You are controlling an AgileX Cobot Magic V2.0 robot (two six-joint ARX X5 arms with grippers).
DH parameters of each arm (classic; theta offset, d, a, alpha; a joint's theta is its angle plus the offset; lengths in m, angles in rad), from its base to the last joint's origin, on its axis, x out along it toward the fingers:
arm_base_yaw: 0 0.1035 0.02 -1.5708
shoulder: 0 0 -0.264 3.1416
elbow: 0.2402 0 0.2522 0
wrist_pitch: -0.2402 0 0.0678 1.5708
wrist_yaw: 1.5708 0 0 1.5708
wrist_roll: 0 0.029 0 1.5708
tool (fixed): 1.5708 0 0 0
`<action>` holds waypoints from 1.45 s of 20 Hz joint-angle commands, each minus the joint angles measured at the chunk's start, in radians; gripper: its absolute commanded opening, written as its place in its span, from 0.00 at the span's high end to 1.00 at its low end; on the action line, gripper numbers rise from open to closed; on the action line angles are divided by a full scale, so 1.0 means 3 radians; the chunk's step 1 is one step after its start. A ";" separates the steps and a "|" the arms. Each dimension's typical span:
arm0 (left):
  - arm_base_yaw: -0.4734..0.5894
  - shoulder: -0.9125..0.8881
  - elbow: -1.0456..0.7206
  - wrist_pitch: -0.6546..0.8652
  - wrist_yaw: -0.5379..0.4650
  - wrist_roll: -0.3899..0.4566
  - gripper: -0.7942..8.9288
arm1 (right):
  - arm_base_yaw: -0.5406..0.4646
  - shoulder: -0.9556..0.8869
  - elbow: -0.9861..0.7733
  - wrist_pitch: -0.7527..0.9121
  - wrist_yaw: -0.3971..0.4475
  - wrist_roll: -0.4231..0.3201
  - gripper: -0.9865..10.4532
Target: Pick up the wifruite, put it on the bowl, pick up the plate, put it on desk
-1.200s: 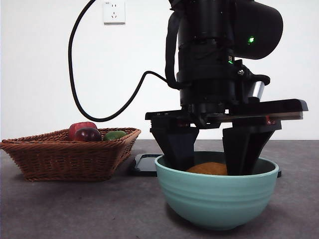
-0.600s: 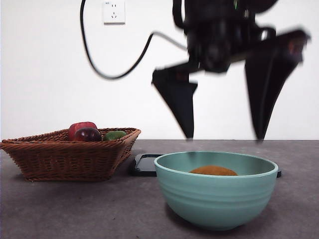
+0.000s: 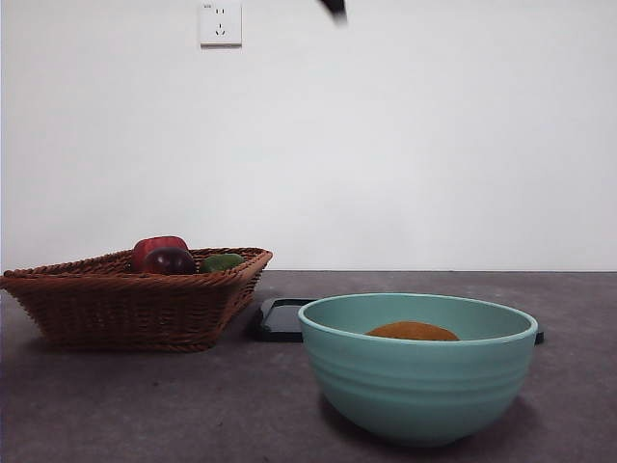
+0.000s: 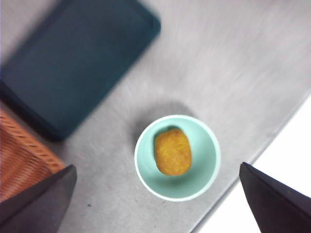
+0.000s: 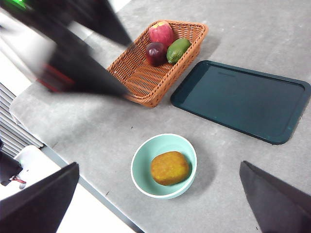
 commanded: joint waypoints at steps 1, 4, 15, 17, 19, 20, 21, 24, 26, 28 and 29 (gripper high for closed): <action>-0.0048 -0.0289 0.0089 -0.0131 -0.0015 0.0041 0.27 | 0.0017 0.0006 0.0058 0.0036 -0.0004 -0.0052 0.41; -0.0048 -0.0748 -0.0009 -0.0130 -0.0018 0.0047 0.27 | 0.0017 0.0006 0.0058 0.0034 -0.0004 -0.0051 0.41; -0.0048 -0.3145 -0.2452 0.0741 -0.0276 0.0009 0.27 | 0.0017 0.0006 0.0058 0.0056 -0.0005 -0.0050 0.41; -0.0048 -0.3681 -0.2897 0.0966 -0.0275 0.0008 0.28 | 0.0017 0.0006 0.0058 0.0094 -0.0005 -0.0050 0.41; -0.0048 -0.4166 -0.3212 0.1125 -0.0275 -0.0134 0.27 | 0.0017 0.0006 0.0058 0.0144 -0.0006 -0.0050 0.41; -0.0048 -0.4401 -0.3326 0.1143 -0.0275 -0.0167 0.27 | 0.0017 0.0006 0.0058 0.0174 -0.0006 -0.0048 0.41; -0.0048 -0.4559 -0.3396 0.1134 -0.0275 -0.0177 0.27 | 0.0017 0.0006 0.0058 0.0210 -0.0005 -0.0048 0.41; -0.0048 -0.4925 -0.3538 0.1067 -0.0263 -0.0237 0.28 | 0.0014 0.0010 0.0058 0.0257 0.0004 -0.0023 0.41; -0.0048 -0.4994 -0.3543 0.0984 -0.0251 -0.0239 0.27 | 0.0014 0.0010 0.0058 0.0249 0.0020 -0.0020 0.41; -0.0048 -0.4997 -0.3543 0.0956 -0.0149 -0.0224 0.27 | 0.0014 0.0011 0.0058 0.0249 0.0094 0.0006 0.41; -0.0048 -0.4996 -0.3543 0.0977 -0.0094 -0.0221 0.27 | 0.0014 0.0014 0.0058 0.0248 0.0136 0.0011 0.41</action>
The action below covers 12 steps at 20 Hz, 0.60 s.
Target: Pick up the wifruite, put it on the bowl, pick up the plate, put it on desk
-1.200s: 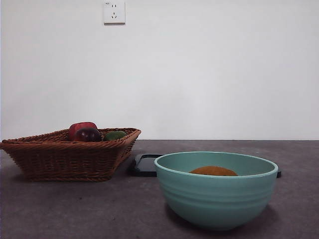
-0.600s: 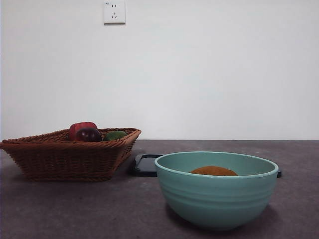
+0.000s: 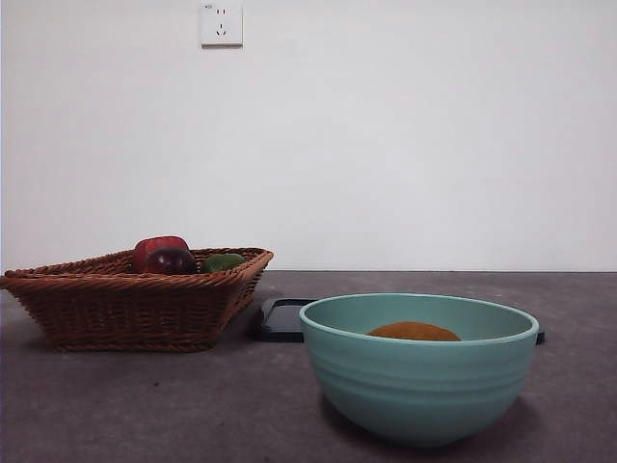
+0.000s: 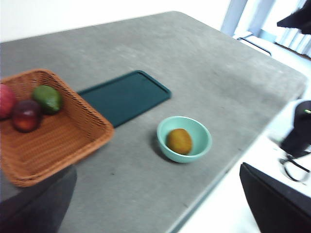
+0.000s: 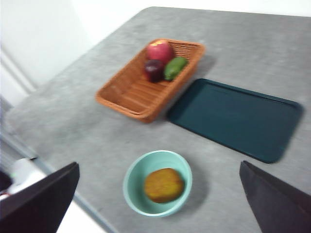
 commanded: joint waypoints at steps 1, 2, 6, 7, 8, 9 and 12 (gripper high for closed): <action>-0.0037 0.0014 0.0025 0.0074 0.0085 0.0001 0.27 | 0.0014 0.0015 0.0058 0.0025 0.0094 0.0029 0.41; -0.0037 0.0015 0.0025 0.0098 0.0085 0.0001 0.27 | 0.0014 0.0036 0.0058 0.0023 0.0120 0.0066 0.41; -0.0037 0.0015 0.0028 0.0136 0.0084 0.0003 0.27 | 0.0015 0.0304 0.0058 -0.0130 0.0164 0.0100 0.41; -0.0037 0.0015 0.0028 0.0135 0.0084 0.0003 0.27 | 0.0015 0.0422 0.0058 -0.0164 0.0161 0.0112 0.41; -0.0037 0.0015 0.0028 0.0132 0.0084 0.0001 0.27 | 0.0015 0.0534 0.0058 -0.0183 0.0139 0.0128 0.41; -0.0037 0.0015 0.0028 0.0134 0.0084 0.0000 0.27 | 0.0019 0.0661 0.0058 -0.0192 0.0097 0.0139 0.41; -0.0037 0.0015 0.0028 0.0134 0.0084 0.0000 0.27 | 0.0148 0.1068 0.0058 -0.0193 0.0078 0.0136 0.41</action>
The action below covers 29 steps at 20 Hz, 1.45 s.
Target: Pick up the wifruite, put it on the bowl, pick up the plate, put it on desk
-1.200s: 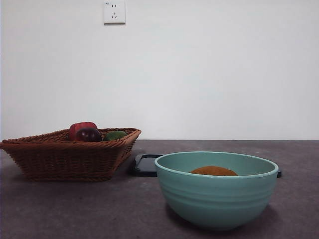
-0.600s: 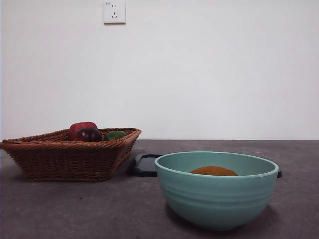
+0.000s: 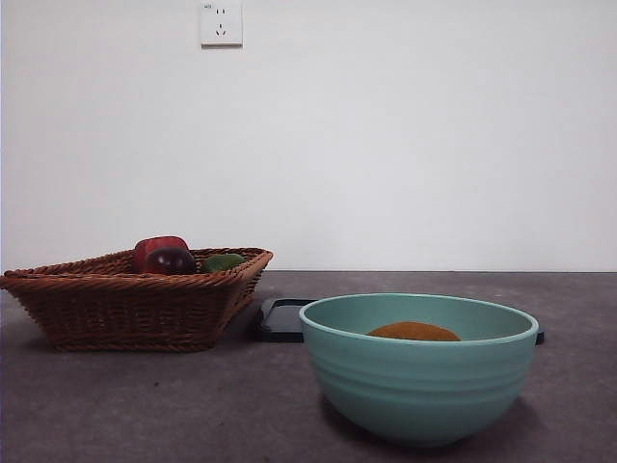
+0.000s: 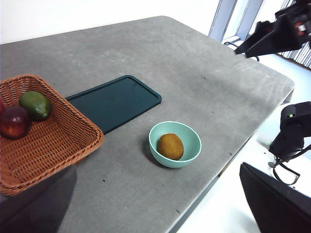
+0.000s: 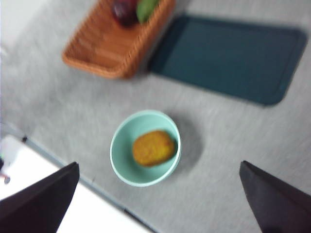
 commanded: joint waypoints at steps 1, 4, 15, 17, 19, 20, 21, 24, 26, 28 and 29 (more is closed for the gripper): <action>-0.0037 0.0014 0.0031 0.0041 0.0008 0.0004 0.27 | 0.0141 0.0287 0.0052 0.0010 0.0000 0.0028 0.41; -0.0037 0.0014 0.0031 0.0039 0.0008 0.0003 0.27 | 0.0384 0.0668 0.0052 0.0011 0.0155 0.0058 0.41; -0.0037 0.0014 0.0031 0.0042 0.0008 0.0003 0.27 | 0.1045 0.1764 0.0052 0.0010 0.0961 0.0352 0.41; -0.0037 0.0014 0.0031 0.0041 0.0008 0.0003 0.27 | 0.1100 0.1965 0.0052 0.0027 0.0994 0.0384 0.41; -0.0037 0.0014 0.0031 0.0042 0.0008 0.0003 0.27 | 0.1156 0.2131 0.0052 0.0064 0.1058 0.0390 0.41; -0.0037 0.0014 0.0031 0.0042 0.0008 0.0003 0.27 | 0.1183 0.2220 0.0052 0.0092 0.1059 0.0392 0.41; -0.0037 0.0014 0.0031 0.0042 0.0008 0.0003 0.27 | 0.1198 0.2299 0.0052 0.0122 0.1058 0.0392 0.41; -0.0037 0.0014 0.0031 0.0042 0.0008 0.0003 0.27 | 0.1233 0.2523 0.0052 0.0247 0.1057 0.0394 0.41; -0.0037 0.0014 0.0031 0.0041 0.0008 0.0003 0.27 | 0.1236 0.2663 0.0052 0.0301 0.1058 0.0401 0.45; -0.0037 0.0014 0.0031 0.0041 0.0008 0.0001 0.27 | 0.1236 0.2783 0.0052 0.0331 0.1059 0.0401 0.46; -0.0037 0.0014 0.0031 0.0041 0.0008 0.0001 0.27 | 0.1236 0.2833 0.0052 0.0357 0.1069 0.0402 0.46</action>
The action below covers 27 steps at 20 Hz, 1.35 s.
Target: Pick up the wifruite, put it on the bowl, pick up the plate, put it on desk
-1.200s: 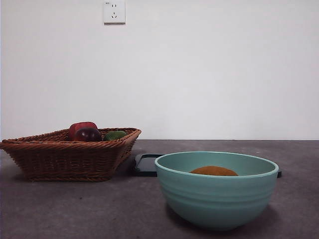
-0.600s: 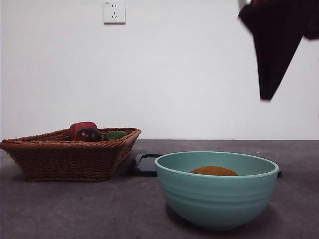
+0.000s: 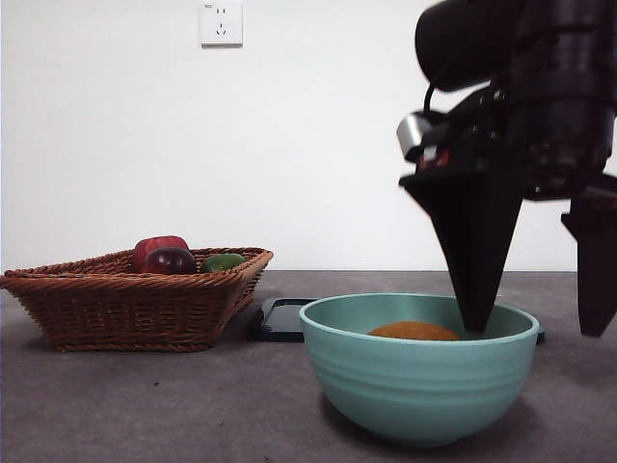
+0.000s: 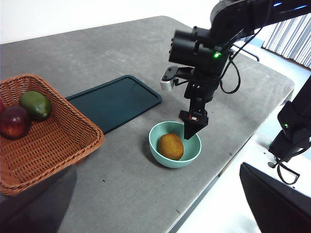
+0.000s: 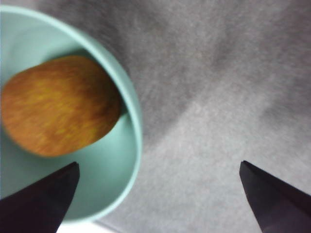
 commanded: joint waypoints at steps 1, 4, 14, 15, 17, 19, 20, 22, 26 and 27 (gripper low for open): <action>-0.0037 0.0014 0.0031 0.0039 0.0005 0.0003 0.27 | 0.0033 0.0141 0.0052 0.0069 0.0023 0.0039 0.48; -0.0037 0.0014 0.0031 0.0039 0.0005 0.0004 0.27 | 0.0032 0.0245 0.0052 0.0168 0.0022 0.0064 0.56; -0.0037 0.0014 0.0031 0.0039 0.0005 0.0003 0.27 | 0.0039 0.0327 0.0052 0.0432 -0.0005 0.0196 0.91; -0.0037 0.0014 0.0031 0.0039 0.0005 0.0004 0.27 | 0.0039 0.0327 0.0052 0.0460 -0.0005 0.0214 0.91; -0.0037 0.0014 0.0031 0.0039 0.0005 0.0004 0.27 | 0.0025 0.0327 0.0088 0.0456 -0.0004 0.0215 0.91; -0.0037 0.0014 0.0031 0.0039 0.0005 0.0004 0.27 | 0.0009 0.0327 0.0217 0.0376 -0.0001 0.0212 0.91; -0.0037 0.0014 0.0031 0.0041 0.0005 0.0004 0.27 | -0.0006 0.0327 0.0313 0.0336 0.0000 0.0212 0.91; -0.0037 0.0014 0.0031 0.0041 0.0005 0.0004 0.27 | -0.0067 0.0327 0.0549 0.0262 -0.0006 0.0186 0.91; -0.0037 0.0014 0.0031 0.0041 0.0005 0.0004 0.27 | -0.0278 0.0439 0.1124 -0.0047 -0.0004 0.0001 0.91; -0.0037 0.0014 0.0031 0.0041 0.0005 0.0004 0.27 | -0.0348 0.0528 0.1303 -0.0155 0.0003 -0.0055 0.91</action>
